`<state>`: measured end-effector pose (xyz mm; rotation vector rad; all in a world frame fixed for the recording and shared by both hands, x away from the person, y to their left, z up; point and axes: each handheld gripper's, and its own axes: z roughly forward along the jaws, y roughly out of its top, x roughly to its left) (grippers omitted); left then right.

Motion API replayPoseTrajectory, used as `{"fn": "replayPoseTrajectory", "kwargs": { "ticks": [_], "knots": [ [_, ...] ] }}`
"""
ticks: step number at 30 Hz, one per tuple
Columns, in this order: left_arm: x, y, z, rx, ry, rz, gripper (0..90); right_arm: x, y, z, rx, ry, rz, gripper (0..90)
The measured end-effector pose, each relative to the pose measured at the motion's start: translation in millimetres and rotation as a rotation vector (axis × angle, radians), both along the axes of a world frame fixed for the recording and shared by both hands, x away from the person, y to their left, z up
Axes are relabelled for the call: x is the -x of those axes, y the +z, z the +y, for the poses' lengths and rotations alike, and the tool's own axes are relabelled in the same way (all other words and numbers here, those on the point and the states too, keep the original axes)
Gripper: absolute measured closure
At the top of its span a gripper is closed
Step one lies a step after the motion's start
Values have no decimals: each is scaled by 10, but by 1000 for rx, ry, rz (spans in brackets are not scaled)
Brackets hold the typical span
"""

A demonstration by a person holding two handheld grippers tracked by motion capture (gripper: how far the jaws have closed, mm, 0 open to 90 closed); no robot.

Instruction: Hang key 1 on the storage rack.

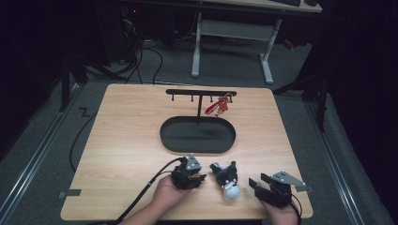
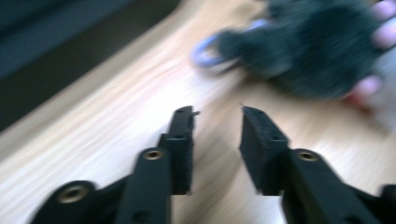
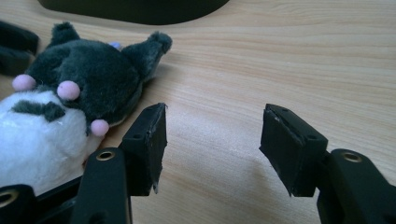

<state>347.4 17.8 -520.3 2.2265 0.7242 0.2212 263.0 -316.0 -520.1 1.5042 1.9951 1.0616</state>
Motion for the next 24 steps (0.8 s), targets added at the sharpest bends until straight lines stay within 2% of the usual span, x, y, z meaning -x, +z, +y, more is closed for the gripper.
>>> {"fn": "replayPoseTrajectory", "kwargs": {
  "ticks": [1, 2, 3, 4, 7, 9, 10, 11, 12, 14, 16, 17, 18, 19, 21, 24],
  "knots": [
    [-39, 18, 251, -12, 27, -12, 526, 0, -5, 16, 3, 6, 9, 395],
    [-39, 18, 251, -12, 27, -12, 497, 0, -5, 16, 3, 6, 9, 395],
    [-58, 50, 518, -36, 69, -50, 476, -1, -14, 29, 10, 19, 6, 386],
    [-58, 50, 518, -36, 69, -50, 455, -1, -14, 29, 10, 19, 6, 386],
    [-63, 114, 946, -56, 133, -114, 413, -8, -29, 47, 34, 0, 9, 365],
    [-46, 139, 1228, -42, 187, -150, 377, -14, -35, 54, 44, -18, 12, 349],
    [-41, 140, 1357, -33, 211, -148, 355, -20, -40, 55, 52, -20, 13, 341],
    [-20, 107, 1578, -18, 257, -151, 327, -28, -62, 43, 59, -23, 12, 324],
    [-20, 107, 1578, -18, 257, -151, 319, -28, -62, 43, 59, -23, 12, 324],
    [15, 41, 1751, -5, 312, -166, 309, -32, -88, 10, 65, -41, 18, 313],
    [5, 19, 1883, 34, 350, -126, 301, -34, -93, 1, 62, -54, 20, 308],
    [-9, 40, 1954, 52, 364, -133, 273, -49, -85, -20, 60, -76, 21, 295],
    [-9, 40, 1954, 52, 364, -133, 271, -49, -85, -20, 60, -76, 21, 295],
    [-13, 48, 1976, 47, 369, -140, 267, -68, -73, -28, 65, -92, 0, 254],
    [-26, 57, 1995, 73, 375, -137, 262, -78, -63, -25, 72, -111, -7, 233],
    [-30, 72, 1958, 104, 355, -138, 261, -77, -5, -18, 64, -123, -21, 210]
  ]
}}
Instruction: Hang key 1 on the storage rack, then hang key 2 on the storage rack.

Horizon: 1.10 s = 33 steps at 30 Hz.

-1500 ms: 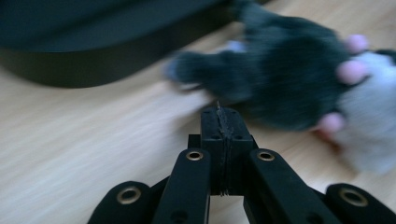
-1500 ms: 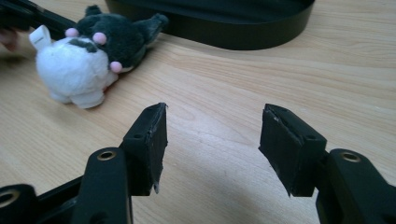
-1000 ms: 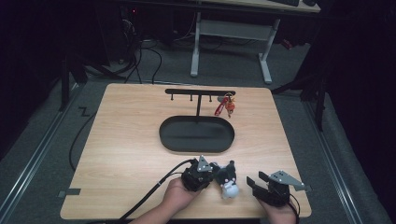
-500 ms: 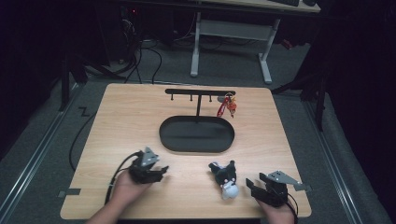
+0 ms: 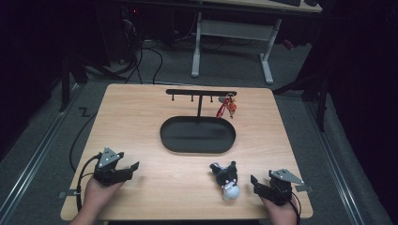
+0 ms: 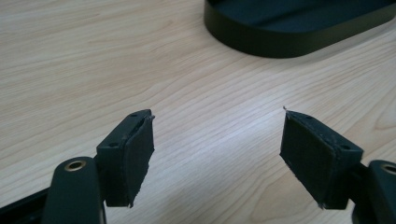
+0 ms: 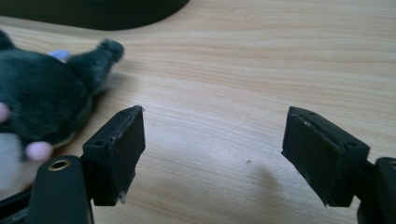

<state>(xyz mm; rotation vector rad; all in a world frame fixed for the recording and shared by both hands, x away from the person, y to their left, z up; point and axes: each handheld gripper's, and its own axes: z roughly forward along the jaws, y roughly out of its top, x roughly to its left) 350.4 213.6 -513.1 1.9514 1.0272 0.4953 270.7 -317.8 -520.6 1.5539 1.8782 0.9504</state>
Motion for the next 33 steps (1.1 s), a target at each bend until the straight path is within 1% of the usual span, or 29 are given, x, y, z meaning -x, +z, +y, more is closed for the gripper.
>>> {"fn": "replayPoseTrajectory", "kwargs": {
  "ticks": [2, 5, 6, 7, 9, 10, 12, 13, 14, 15, 16, 17, 18, 19, 20, 21, 22, 23, 24, 25, 26, 27, 29, 30, 33],
  "knots": [
    [-1, -12, -46, -4, -19, 0, 261, 17, 28, 15, -11, 3, 2, 210],
    [-15, -43, -113, -22, -47, 1, 261, 10, 51, 54, -1, 10, 25, 203],
    [-19, -50, -136, -30, -55, -4, 261, 1, 54, 71, 1, 19, 30, 194],
    [-20, -54, -157, -43, -64, -9, 262, -13, 52, 88, 0, 31, 30, 163],
    [-19, -57, -206, -63, -76, -24, 262, -36, 57, 134, -17, 40, 50, 146],
    [-19, -53, -228, -64, -83, -32, 262, -45, 61, 166, -12, 45, 62, 146],
    [-17, -43, -262, -74, -101, -42, 262, -67, 73, 218, 24, 50, 74, 142],
    [-14, -47, -272, -83, -107, -44, 261, -93, 93, 252, 41, 42, 92, 139],
    [-9, -55, -282, -85, -114, -41, 261, -93, 93, 252, 41, 42, 92, 139],
    [-4, -59, -288, -94, -120, -38, 261, -132, 125, 266, 57, 36, 114, 135],
    [2, -59, -293, -93, -128, -38, 261, -132, 125, 266, 57, 36, 114, 135],
    [15, -41, -296, -83, -132, -46, 261, -180, 158, 252, 69, 37, 131, 133],
    [15, -41, -296, -83, -132, -46, 261, -180, 158, 252, 69, 37, 131, 133],
    [19, -33, -295, -79, -132, -54, 261, -230, 199, 234, 84, 41, 155, 140],
    [22, -26, -288, -80, -133, -62, 261, -250, 220, 231, 90, 43, 162, 140],
    [19, -31, -284, -83, -132, -60, 261, -266, 239, 229, 102, 47, 171, 140],
    [19, -31, -284, -83, -132, -60, 261, -266, 239, 229, 102, 47, 171, 140],
    [11, -42, -273, -84, -132, -46, 261, -290, 252, 229, 112, 51, 196, 140],
    [11, -42, -273, -84, -132, -46, 261, -290, 252, 229, 112, 51, 196, 140],
    [9, -51, -266, -81, -132, -39, 262, -303, 235, 239, 90, 54, 242, 140],
    [9, -51, -266, -81, -132, -39, 263, -303, 235, 239, 90, 54, 242, 140],
    [14, -50, -266, -80, -133, -40, 264, -299, 213, 252, 88, 50, 270, 143],
    [24, -50, -268, -86, -137, -46, 264, -303, 205, 260, 92, 52, 292, 143],
    [24, -50, -268, -86, -137, -46, 264, -303, 205, 260, 92, 52, 292, 143],
    [45, -55, -256, -99, -139, -50, 264, -305, 245, 274, 131, 50, 314, 144]
  ]
}}
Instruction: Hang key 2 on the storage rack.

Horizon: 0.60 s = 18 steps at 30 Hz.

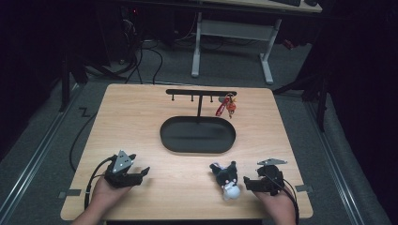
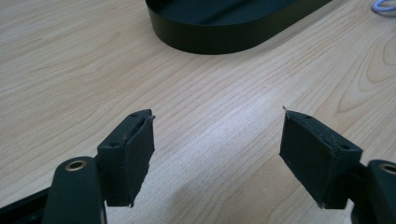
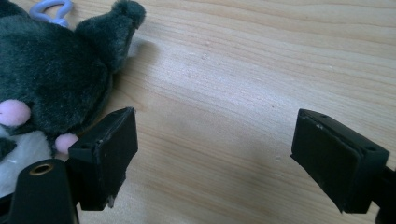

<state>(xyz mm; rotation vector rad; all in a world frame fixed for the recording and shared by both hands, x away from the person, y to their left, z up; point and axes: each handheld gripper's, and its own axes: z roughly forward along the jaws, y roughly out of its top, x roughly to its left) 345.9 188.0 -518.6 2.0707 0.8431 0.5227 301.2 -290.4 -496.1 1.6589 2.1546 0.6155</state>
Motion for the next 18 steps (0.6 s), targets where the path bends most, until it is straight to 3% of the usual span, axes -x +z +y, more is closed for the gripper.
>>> {"fn": "replayPoseTrajectory", "kwargs": {
  "ticks": [6, 10, 18],
  "knots": [
    [8, 28, 14, 25, 11, -3, 264, -11, 104, 9, 20, -6, 33, 145],
    [10, 56, -5, 23, 9, -11, 264, -33, 177, 68, 72, 31, 70, 146],
    [-14, 30, -38, 10, -6, 0, 266, -60, 217, 118, 75, 50, 111, 193]
  ]
}}
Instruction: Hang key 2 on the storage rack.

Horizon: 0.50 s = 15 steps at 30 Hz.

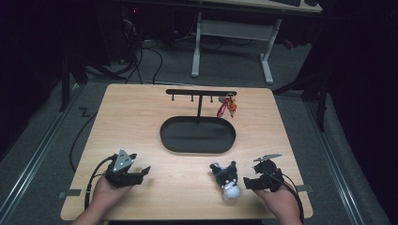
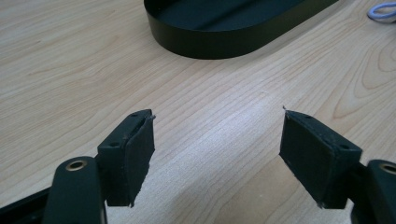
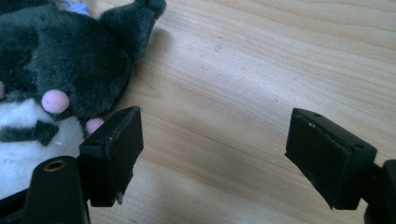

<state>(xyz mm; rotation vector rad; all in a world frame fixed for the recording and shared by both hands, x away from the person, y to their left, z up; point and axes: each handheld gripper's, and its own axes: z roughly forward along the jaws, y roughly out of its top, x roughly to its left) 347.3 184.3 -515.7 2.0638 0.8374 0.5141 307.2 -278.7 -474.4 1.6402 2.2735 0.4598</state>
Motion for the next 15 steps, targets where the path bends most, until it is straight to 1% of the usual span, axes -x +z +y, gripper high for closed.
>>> {"fn": "replayPoseTrajectory", "kwargs": {
  "ticks": [1, 6, 7, 9, 11, 13, 14, 15],
  "knots": [
    [0, 0, 0, 0, 0, 0, 266, 0, 0, 0, 0, 0, 0, 193],
    [11, -5, -24, -6, -10, 1, 266, -2, 2, -13, 10, -22, 44, 207],
    [14, -4, -24, -9, -13, 1, 266, 0, 10, -10, 21, -21, 54, 211],
    [20, -3, -24, -2, -19, 6, 266, 7, 30, 6, 48, -13, 75, 219],
    [32, -6, -32, -5, -22, 1, 267, 13, 58, 28, 67, -1, 88, 221],
    [38, -13, -42, -10, -26, 4, 268, 15, 92, 47, 75, 9, 104, 221],
    [45, -28, -44, -17, -32, 12, 268, 13, 132, 65, 72, 21, 118, 239],
    [45, -28, -44, -17, -32, 12, 267, 13, 132, 65, 72, 21, 118, 239]
  ]
}}
